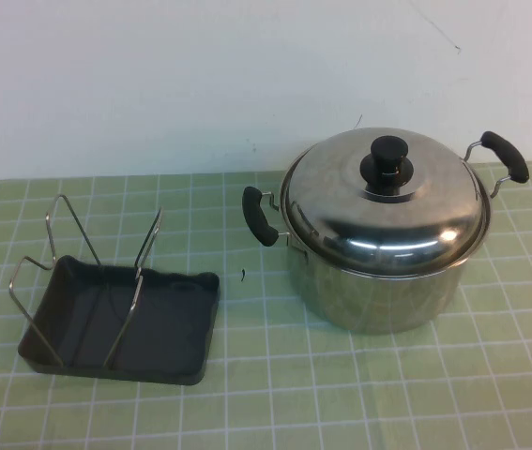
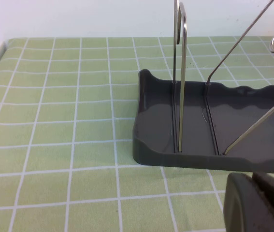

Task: Put pot lid on rack

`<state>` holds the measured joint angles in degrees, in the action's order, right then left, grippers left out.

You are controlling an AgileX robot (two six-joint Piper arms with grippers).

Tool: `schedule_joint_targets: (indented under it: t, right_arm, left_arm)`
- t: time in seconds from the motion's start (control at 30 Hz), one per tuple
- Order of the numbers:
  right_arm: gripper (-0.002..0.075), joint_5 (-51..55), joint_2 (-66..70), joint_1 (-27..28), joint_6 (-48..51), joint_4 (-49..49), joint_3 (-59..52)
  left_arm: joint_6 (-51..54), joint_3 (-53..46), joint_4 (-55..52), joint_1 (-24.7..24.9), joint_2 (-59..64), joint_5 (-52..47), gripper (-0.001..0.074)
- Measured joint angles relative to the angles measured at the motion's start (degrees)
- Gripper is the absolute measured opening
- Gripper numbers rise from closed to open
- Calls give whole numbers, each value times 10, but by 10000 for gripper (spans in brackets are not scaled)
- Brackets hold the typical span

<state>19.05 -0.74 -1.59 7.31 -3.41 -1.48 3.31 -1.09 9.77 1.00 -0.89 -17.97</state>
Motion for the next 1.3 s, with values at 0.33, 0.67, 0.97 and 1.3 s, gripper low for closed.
schedule_joint_targets:
  t: [0.33,0.67,0.97,1.3]
  right_arm:
    - [-1,0,0,0,0,0,0]
    - [-1,0,0,1,16,-5,0]
    - [-1,-1,0,1,21,-16,0]
    - [-1,-133,0,1,27,-37,-1]
  left_arm:
    - [0,0,-5,0,0,0,-3]
    - [0,0,-5,0,0,0,-3]
    - [6,0,-5,0,0,0,-3]
    - [7,-1,-10,0,0,75,-4]
